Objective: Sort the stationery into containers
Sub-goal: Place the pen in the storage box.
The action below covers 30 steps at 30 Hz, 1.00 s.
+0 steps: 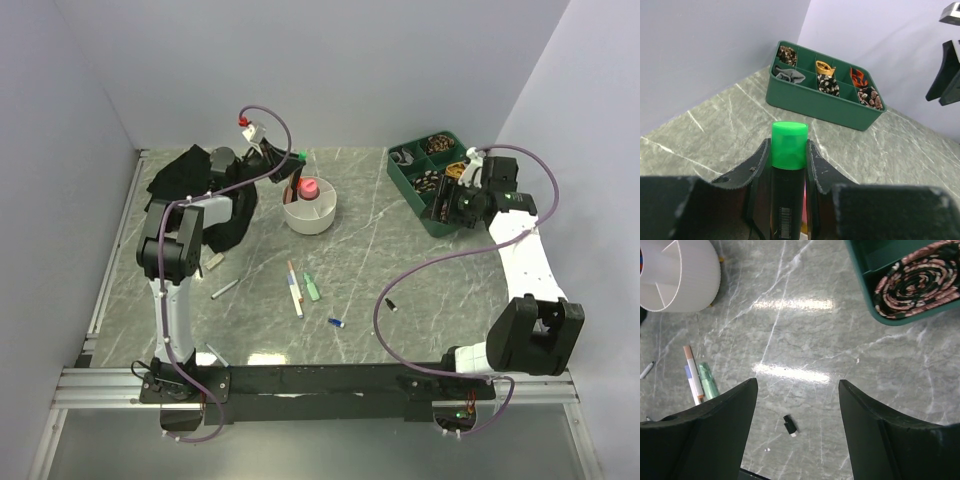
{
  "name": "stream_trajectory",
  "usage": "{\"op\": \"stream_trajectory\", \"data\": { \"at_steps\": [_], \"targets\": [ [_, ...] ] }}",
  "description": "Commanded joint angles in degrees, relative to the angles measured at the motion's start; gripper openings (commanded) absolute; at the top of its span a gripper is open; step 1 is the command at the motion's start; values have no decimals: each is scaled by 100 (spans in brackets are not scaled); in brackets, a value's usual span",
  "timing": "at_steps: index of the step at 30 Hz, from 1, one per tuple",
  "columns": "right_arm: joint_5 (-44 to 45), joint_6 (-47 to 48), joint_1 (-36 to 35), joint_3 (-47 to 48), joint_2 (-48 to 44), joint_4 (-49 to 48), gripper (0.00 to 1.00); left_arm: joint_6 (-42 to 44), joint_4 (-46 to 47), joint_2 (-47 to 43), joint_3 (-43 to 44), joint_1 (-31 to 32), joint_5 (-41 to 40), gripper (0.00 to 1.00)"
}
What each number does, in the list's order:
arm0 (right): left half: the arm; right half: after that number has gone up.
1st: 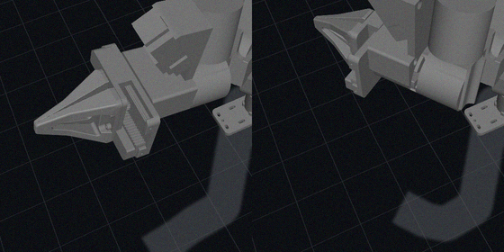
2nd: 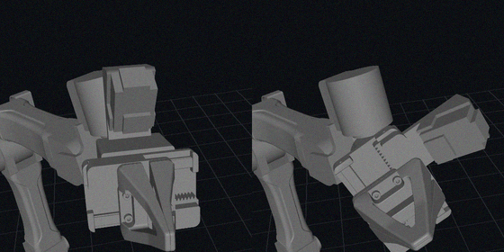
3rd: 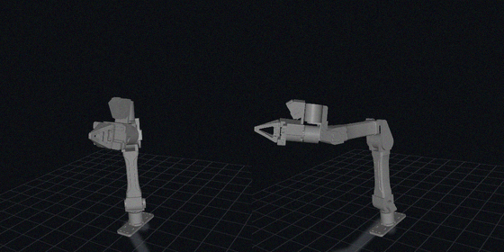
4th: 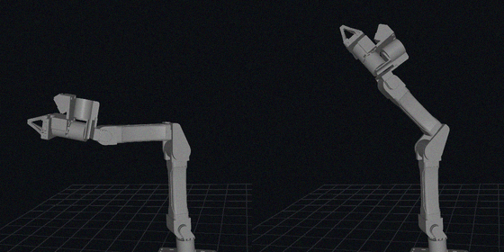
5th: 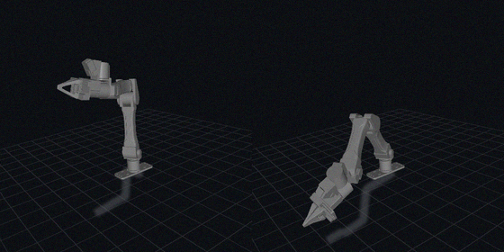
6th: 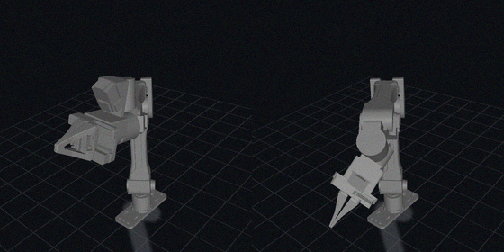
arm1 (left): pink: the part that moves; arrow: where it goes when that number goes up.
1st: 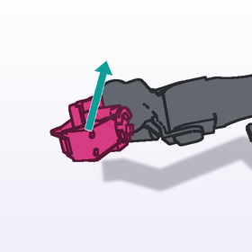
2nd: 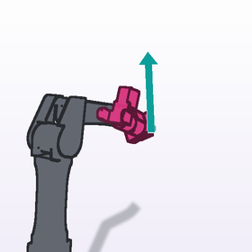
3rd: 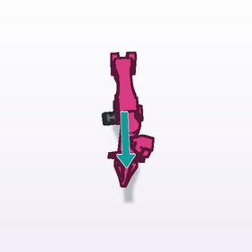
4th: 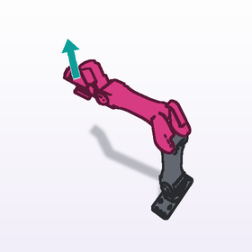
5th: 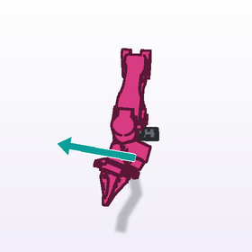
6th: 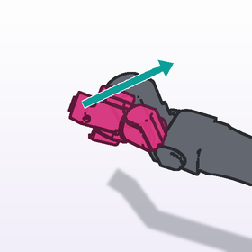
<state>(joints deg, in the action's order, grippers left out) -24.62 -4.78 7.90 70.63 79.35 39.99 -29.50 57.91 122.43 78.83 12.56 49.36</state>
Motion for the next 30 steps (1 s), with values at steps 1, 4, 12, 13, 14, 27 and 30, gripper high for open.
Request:
{"op": "stream_trajectory", "data": {
  "at_steps": [1, 4, 12, 13, 14, 27, 30],
  "targets": [
    [36, 100, -157, 179, -7, -61, 74, -47, 362, 167, 1, -16, -146, 1],
    [45, 91, -227, 127, -7, -79, 74, -56, 344, 263, 19, -16, -190, 1],
    [-16, 65, -263, 47, -7, -149, 74, 14, 388, 123, -508, -16, -138, 1],
    [-16, 47, -263, 4, -7, -158, 74, 40, 388, 80, -570, -16, -120, 1],
    [-42, 38, -263, -14, 1, -184, 74, 67, 388, 44, -701, -16, -111, 1],
    [-139, -32, -342, -14, 63, -263, 74, 383, 300, -466, -1405, -25, 178, 24],
    [-174, -59, -377, -58, 45, -290, 74, 409, 335, -641, -1440, -25, 336, 32]
  ]
}}
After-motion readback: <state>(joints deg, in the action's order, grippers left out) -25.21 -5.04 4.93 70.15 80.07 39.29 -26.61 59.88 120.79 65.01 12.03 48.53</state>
